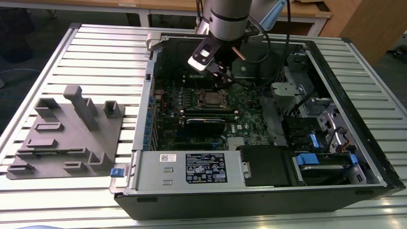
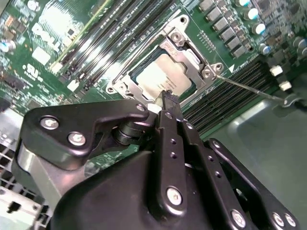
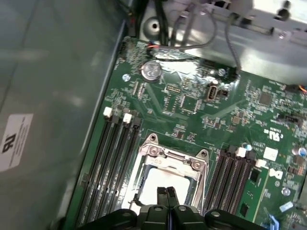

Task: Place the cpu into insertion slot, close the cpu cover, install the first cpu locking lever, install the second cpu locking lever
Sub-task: 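Close the cpu cover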

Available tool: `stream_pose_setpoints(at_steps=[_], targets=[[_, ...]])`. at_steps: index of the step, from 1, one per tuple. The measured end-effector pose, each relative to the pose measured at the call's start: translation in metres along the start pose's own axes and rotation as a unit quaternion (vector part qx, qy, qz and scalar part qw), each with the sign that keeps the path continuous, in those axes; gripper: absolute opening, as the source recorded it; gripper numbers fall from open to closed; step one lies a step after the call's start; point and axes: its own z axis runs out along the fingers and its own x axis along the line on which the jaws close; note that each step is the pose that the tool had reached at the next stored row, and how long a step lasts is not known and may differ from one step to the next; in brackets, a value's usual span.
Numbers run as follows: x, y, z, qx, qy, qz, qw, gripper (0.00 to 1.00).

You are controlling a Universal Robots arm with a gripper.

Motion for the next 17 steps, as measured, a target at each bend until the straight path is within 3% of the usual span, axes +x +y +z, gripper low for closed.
stream_pose_setpoints(at_steps=[5,10,17], targets=[[0.0,0.0,0.0,0.0007,0.0008,-0.039,0.9993,0.11],[0.0,0.0,0.0001,0.0013,0.0015,-0.077,0.9971,0.11],[0.0,0.0,0.0001,0.0014,0.0017,-0.082,0.9967,0.11]])
